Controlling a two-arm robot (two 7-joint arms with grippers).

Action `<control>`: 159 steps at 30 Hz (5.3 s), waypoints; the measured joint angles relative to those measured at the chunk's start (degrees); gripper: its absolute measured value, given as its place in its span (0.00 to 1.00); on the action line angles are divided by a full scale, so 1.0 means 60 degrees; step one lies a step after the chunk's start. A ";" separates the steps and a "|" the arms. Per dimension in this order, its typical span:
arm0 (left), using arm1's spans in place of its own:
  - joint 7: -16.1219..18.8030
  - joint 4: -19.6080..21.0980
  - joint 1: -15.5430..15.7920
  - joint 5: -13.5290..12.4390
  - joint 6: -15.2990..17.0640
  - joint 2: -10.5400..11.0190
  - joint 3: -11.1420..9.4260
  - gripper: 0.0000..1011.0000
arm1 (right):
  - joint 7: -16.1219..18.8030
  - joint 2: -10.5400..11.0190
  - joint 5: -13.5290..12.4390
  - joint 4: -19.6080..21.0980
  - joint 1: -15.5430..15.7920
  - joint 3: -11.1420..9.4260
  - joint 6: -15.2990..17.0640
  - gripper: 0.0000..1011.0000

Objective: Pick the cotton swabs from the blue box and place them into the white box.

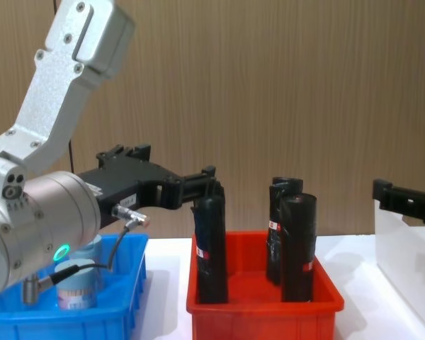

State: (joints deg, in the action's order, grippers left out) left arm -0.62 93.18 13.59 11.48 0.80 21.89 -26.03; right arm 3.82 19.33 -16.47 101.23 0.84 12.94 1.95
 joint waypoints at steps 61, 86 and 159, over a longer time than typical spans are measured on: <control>-0.0006 0.0000 0.0000 0.0000 0.0000 -0.0002 0.0005 0.99 | 0.0000 0.0000 0.0000 0.0000 0.0000 0.0000 0.0000 0.99; 0.0054 -0.0560 -0.0009 0.1320 -0.0484 0.0279 0.0607 0.99 | 0.0000 0.0000 0.0000 0.0000 0.0001 0.0000 0.0000 0.99; -0.1092 -0.4251 0.2256 0.2367 0.3438 -0.0335 0.1408 0.99 | 0.0001 0.0000 0.0001 0.0000 0.0001 0.0000 0.0000 0.99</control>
State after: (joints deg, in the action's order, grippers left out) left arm -7.18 67.67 27.12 25.68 21.42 19.88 -17.58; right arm 3.83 19.33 -16.46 101.23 0.84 12.94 1.95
